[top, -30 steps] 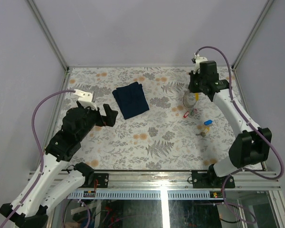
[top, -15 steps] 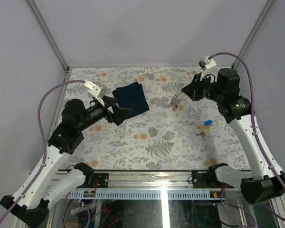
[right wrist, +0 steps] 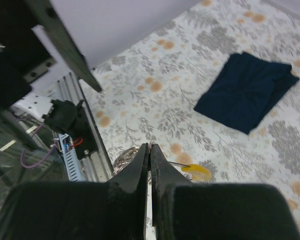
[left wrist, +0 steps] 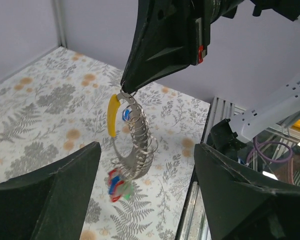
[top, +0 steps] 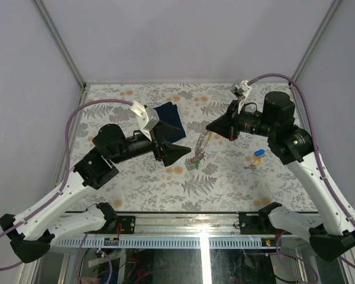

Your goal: Put the keys on the keyring

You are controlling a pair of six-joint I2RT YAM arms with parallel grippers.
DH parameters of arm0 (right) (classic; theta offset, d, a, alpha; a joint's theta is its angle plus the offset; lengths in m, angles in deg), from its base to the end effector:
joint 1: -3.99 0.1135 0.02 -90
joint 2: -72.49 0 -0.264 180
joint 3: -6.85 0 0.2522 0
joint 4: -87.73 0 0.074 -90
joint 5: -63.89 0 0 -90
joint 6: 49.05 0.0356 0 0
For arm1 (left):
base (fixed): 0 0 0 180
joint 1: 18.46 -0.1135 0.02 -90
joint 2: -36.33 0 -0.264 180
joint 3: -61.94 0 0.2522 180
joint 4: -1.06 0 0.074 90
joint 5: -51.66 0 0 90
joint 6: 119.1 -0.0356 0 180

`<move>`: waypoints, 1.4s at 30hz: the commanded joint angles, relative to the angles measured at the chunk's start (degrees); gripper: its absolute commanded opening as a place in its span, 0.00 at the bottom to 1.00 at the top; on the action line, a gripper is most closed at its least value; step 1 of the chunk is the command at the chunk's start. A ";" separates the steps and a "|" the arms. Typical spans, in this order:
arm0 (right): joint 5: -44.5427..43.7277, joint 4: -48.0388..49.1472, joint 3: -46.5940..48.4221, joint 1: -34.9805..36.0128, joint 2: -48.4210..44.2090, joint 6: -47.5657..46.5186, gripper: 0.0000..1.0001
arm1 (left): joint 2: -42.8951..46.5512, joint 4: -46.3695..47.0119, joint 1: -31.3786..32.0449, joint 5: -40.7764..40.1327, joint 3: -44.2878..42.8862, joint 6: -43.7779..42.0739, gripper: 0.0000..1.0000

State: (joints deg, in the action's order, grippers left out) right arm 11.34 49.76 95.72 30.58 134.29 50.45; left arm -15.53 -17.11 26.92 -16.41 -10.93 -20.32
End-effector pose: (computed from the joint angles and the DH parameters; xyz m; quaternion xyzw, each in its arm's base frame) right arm 0.1873 0.1179 0.4416 -0.3107 0.6918 0.4222 0.4967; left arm 0.1305 -0.1512 0.4169 0.3433 0.5993 -0.4405 0.5735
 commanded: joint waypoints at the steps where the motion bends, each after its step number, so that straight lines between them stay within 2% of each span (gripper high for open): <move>1: 11.08 10.67 -0.42 0.40 -6.05 1.73 0.00 | -0.43 8.38 2.83 1.22 -1.74 -1.29 0.72; 6: 17.76 18.27 -3.37 0.46 -10.53 2.91 0.00 | -0.10 11.72 3.66 2.76 -2.29 0.20 0.59; 14: 23.43 27.83 -6.42 0.40 -13.43 5.01 0.00 | -1.59 18.44 5.04 6.36 -4.42 4.25 0.51; 22: 25.28 33.85 -7.72 0.46 -14.54 8.09 0.00 | -4.92 18.33 10.82 6.49 -6.93 1.31 0.49; 27: 26.19 36.06 -7.87 0.39 -15.28 9.57 0.00 | -5.92 18.02 12.67 4.55 -7.46 -0.13 0.40; 42: 26.89 37.48 -8.81 0.41 -15.72 10.01 0.00 | -9.16 18.29 15.37 2.28 -9.60 -1.65 0.29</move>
State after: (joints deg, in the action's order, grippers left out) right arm 37.46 82.74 86.61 30.63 119.18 59.41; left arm -24.16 -2.00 41.55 -12.60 -18.67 -20.48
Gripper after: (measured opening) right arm 0.011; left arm 0.301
